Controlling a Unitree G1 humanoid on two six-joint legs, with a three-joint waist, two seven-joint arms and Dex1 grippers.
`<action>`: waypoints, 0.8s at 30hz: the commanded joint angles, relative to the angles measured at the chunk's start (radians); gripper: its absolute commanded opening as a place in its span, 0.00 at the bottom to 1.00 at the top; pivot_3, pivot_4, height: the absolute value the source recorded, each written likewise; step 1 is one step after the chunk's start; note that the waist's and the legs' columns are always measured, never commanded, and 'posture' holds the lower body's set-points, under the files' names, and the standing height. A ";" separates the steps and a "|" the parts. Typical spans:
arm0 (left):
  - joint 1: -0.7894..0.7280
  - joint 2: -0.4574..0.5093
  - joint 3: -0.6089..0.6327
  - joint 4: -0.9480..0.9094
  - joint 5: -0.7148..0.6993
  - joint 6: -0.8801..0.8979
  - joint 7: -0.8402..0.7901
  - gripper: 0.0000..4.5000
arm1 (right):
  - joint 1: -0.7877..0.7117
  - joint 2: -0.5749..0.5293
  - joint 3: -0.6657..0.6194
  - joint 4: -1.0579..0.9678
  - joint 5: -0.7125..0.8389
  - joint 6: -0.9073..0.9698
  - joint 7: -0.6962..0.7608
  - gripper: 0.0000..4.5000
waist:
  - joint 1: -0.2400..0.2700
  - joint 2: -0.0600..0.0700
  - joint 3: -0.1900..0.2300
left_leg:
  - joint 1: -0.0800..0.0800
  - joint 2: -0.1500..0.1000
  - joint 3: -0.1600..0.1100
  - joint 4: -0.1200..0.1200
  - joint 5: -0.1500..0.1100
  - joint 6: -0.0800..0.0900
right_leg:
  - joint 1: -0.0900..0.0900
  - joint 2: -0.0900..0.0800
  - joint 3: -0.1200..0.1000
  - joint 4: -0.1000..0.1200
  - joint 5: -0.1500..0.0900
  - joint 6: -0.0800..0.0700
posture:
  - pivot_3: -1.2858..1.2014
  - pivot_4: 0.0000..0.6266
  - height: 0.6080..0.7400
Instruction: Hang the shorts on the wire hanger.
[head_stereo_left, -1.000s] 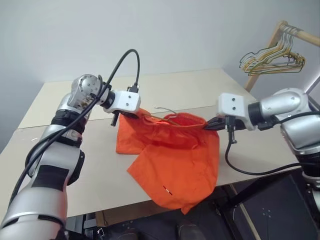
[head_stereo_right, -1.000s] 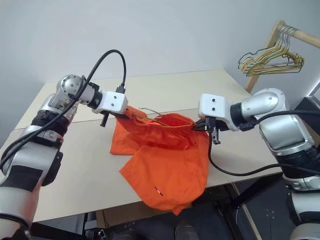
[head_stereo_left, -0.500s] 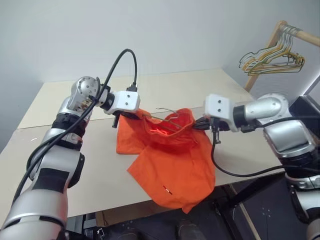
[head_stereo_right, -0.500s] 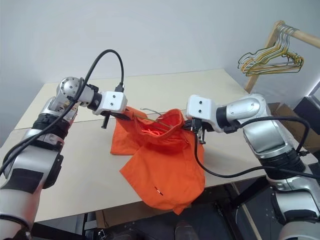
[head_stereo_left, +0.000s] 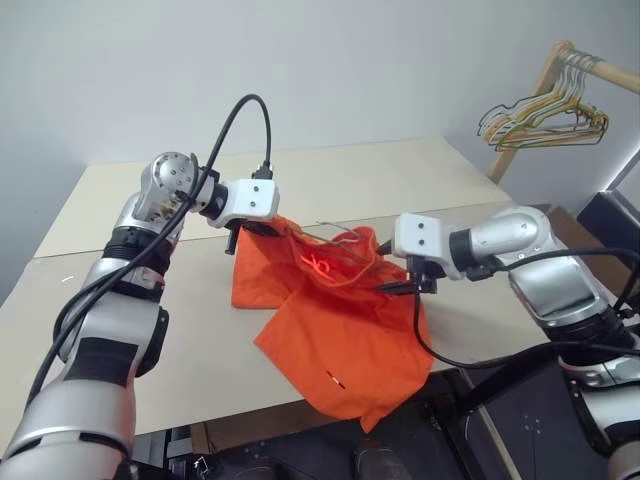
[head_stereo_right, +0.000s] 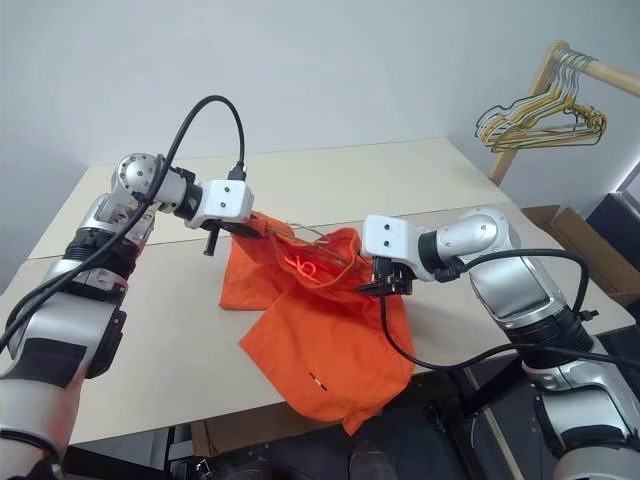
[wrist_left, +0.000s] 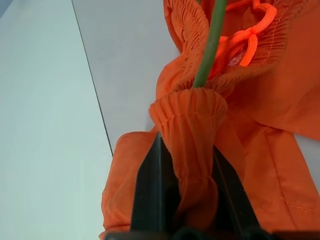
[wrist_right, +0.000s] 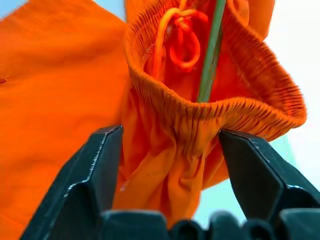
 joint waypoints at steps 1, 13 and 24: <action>-0.003 0.010 0.034 -0.036 -0.027 0.004 0.010 0.00 | -0.021 0.007 -0.026 0.018 -0.006 0.022 -0.024 0.81 | 0.000 0.000 0.000 | 0.000 0.000 0.000 0.000 0.000 0.000 | 0.000 0.000 0.000 0.000 0.000 0.000 | 0.46 0.00 1.00; 0.029 0.019 0.072 -0.075 -0.059 0.054 0.026 0.00 | -0.034 0.077 -0.052 0.111 -0.012 0.172 -0.157 0.81 | -0.003 0.000 0.000 | 0.000 0.000 0.000 0.000 0.000 0.000 | 0.000 0.000 0.000 0.000 0.000 0.000 | 0.46 0.00 1.00; 0.034 0.022 0.087 -0.081 -0.074 0.076 0.013 0.00 | -0.036 0.120 -0.087 0.124 0.024 0.211 -0.209 0.19 | -0.020 0.000 0.000 | -0.001 -0.001 -0.002 0.000 0.000 0.000 | 0.000 -0.001 -0.001 0.003 0.000 0.000 | 0.46 0.00 1.00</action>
